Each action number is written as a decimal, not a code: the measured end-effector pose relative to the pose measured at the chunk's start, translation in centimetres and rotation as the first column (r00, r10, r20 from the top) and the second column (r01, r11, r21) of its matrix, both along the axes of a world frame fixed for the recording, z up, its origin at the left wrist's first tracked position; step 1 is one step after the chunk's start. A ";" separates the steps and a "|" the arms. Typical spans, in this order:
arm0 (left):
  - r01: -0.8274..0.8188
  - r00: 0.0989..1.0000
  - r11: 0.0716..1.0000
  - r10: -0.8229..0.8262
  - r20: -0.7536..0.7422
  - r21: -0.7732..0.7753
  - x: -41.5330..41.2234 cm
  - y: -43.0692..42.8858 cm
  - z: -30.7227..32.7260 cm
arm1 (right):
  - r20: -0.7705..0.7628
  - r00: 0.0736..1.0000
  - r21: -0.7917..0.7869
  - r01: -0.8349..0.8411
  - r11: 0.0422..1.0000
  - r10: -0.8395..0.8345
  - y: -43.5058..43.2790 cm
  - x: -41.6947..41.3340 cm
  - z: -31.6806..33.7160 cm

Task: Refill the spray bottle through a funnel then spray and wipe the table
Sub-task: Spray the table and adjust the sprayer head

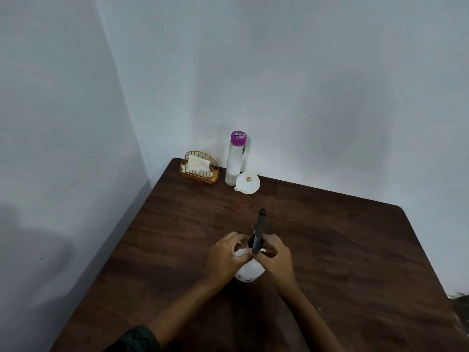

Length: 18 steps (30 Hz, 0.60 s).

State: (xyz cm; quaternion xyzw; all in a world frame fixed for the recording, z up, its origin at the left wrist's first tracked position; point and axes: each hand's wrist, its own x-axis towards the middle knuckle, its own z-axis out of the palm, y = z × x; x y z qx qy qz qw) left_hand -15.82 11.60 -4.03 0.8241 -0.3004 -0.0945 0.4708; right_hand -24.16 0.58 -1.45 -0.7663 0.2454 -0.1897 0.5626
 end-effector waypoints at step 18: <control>-0.034 0.999 0.999 0.034 -0.002 -0.003 -0.4 -0.4 -0.1 | -0.063 0.990 -0.092 0.121 0.988 -0.127 0.4 0.8 -0.3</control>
